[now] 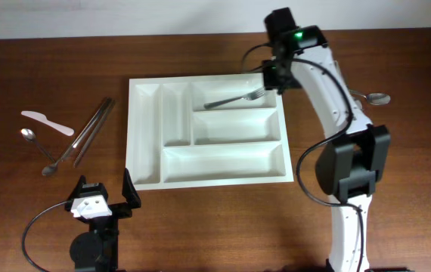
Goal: Pack container
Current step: 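Carry the fork left and drop it into the tray's top compartment, then return the right gripper to the cutlery and grasp another fork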
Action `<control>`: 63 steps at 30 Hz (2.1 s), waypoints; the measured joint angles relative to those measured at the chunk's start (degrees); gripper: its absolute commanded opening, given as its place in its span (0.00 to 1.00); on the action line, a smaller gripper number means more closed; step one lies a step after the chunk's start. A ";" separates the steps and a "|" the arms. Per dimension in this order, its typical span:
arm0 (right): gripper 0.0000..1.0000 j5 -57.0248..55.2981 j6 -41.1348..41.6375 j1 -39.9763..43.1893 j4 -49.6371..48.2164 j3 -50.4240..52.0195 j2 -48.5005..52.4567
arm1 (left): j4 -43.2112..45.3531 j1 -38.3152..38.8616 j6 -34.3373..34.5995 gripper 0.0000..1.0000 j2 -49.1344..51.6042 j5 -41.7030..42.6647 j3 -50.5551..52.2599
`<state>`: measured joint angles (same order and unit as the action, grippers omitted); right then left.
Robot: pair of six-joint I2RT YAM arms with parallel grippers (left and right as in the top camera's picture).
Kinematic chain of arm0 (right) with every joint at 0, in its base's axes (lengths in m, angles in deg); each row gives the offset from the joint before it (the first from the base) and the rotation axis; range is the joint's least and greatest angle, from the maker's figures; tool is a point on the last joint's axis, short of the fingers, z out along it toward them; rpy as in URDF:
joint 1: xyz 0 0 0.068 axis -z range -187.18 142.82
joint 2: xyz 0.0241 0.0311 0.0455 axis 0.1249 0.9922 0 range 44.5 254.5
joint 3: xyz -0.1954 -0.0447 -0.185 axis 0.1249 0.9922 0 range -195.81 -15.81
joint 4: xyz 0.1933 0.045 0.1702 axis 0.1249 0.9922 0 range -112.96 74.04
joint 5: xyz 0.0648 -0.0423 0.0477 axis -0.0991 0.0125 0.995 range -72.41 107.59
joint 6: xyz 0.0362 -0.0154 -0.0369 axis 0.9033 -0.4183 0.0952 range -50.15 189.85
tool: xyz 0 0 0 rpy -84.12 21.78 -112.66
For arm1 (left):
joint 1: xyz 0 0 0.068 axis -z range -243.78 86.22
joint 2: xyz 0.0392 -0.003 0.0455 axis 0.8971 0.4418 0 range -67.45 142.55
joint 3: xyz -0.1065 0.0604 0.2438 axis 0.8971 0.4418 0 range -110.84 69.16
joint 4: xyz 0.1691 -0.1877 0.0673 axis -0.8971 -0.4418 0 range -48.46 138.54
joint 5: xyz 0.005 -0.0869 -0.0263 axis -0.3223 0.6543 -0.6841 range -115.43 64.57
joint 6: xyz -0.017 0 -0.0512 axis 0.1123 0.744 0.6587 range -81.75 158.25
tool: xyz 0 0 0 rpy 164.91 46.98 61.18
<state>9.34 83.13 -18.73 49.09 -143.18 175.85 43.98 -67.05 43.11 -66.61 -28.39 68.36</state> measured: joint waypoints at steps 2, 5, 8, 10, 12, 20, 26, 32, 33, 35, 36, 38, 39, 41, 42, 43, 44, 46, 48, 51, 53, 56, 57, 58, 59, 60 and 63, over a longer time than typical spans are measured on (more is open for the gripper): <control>0.56 -0.42 0.66 2.93 1.66 0.00 0.00 | 0.00 0.00 0.02 0.99 0.00 0.00 0.00; 0.71 -0.83 1.81 8.63 3.43 0.00 0.00 | 0.00 0.00 0.02 0.99 0.00 0.00 0.00; 0.74 -1.22 1.90 14.10 4.74 0.00 0.00 | 0.00 0.00 0.02 0.99 0.00 0.00 0.00; 0.75 -1.20 1.44 16.50 4.96 0.00 0.00 | 0.00 0.00 0.02 0.99 0.00 0.00 0.00; 0.78 -1.18 0.76 17.81 5.11 0.07 0.00 | 0.00 0.00 0.02 0.99 0.00 0.00 0.00; 0.80 -1.16 -1.53 17.88 2.82 4.87 0.00 | 0.00 0.00 0.00 0.99 0.00 0.00 0.00; 0.75 -1.14 -1.92 17.88 -1.84 13.46 0.02 | 0.00 0.00 0.02 0.99 0.00 0.00 0.00; 0.63 -0.96 -2.32 17.88 -5.05 18.32 0.09 | 0.00 0.00 0.02 0.99 0.00 0.00 0.00; 0.62 -0.92 -2.38 17.88 -5.38 18.71 0.09 | 0.00 0.00 0.02 0.99 0.00 0.00 0.00; 0.60 -0.90 -2.54 17.88 -6.16 19.52 0.09 | 0.00 0.00 0.00 0.99 0.00 0.00 0.00; 0.60 -0.92 -2.56 17.88 -6.43 19.85 0.09 | 0.00 0.00 0.02 0.99 0.00 0.00 0.00; 0.60 -0.90 -2.58 17.88 -6.86 20.37 0.09 | 0.00 0.00 0.02 0.99 0.00 0.00 0.00; 0.60 -0.90 -2.54 17.88 -7.02 20.52 0.09 | 0.00 0.00 0.02 0.99 0.00 0.00 0.00; 0.61 -0.90 -2.58 17.88 -7.48 20.92 0.09 | 0.00 0.00 0.02 0.99 0.00 0.00 0.00; 0.61 -0.90 -2.56 17.90 -7.87 21.14 0.09 | 0.00 0.00 0.00 0.99 0.00 0.00 0.00; 0.61 -0.87 -2.58 17.90 -8.15 21.22 0.09 | 0.00 0.00 0.00 0.99 0.00 0.00 0.00; 0.62 -0.79 -2.58 17.90 -8.46 21.27 0.09 | 0.00 0.00 0.02 0.99 0.00 0.00 0.00; 0.65 -0.52 -2.49 18.12 -9.03 21.33 0.09 | 0.00 0.00 0.00 0.99 0.00 0.00 0.00; 0.65 -0.26 -2.69 18.40 -9.38 21.33 0.09 | 0.00 0.00 0.02 0.99 0.00 0.02 0.00; 0.66 0.68 -3.13 19.37 -9.79 21.33 0.09 | 0.00 0.00 0.02 0.99 0.00 0.00 0.00; 0.66 1.38 -3.76 20.09 -10.25 21.38 0.09 | 0.00 0.00 0.02 0.99 0.00 0.00 0.00; 0.65 2.25 -4.72 20.72 -10.86 21.42 0.09 | 0.00 0.00 0.00 0.99 0.00 0.00 0.00; 0.64 2.38 -4.87 20.83 -10.93 21.42 0.09 | 0.00 0.00 0.02 0.99 0.00 0.00 0.00; 0.62 2.60 -5.01 20.92 -11.06 21.44 0.09 | 0.00 0.00 0.02 0.99 0.00 0.00 0.00; 0.61 2.82 -5.29 20.96 -11.23 21.44 0.09 | 0.00 0.00 0.02 0.99 0.00 0.00 0.00; 0.61 3.23 -5.68 20.96 -11.39 21.44 0.09 | 0.00 0.00 0.00 0.99 0.00 0.00 0.00; 0.59 4.20 -6.40 20.96 -12.17 21.62 0.09 | 0.00 0.00 0.00 0.99 0.00 0.00 0.00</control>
<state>13.53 76.72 2.23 36.92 -121.56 175.94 43.98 -67.05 43.11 -66.61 -28.39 68.36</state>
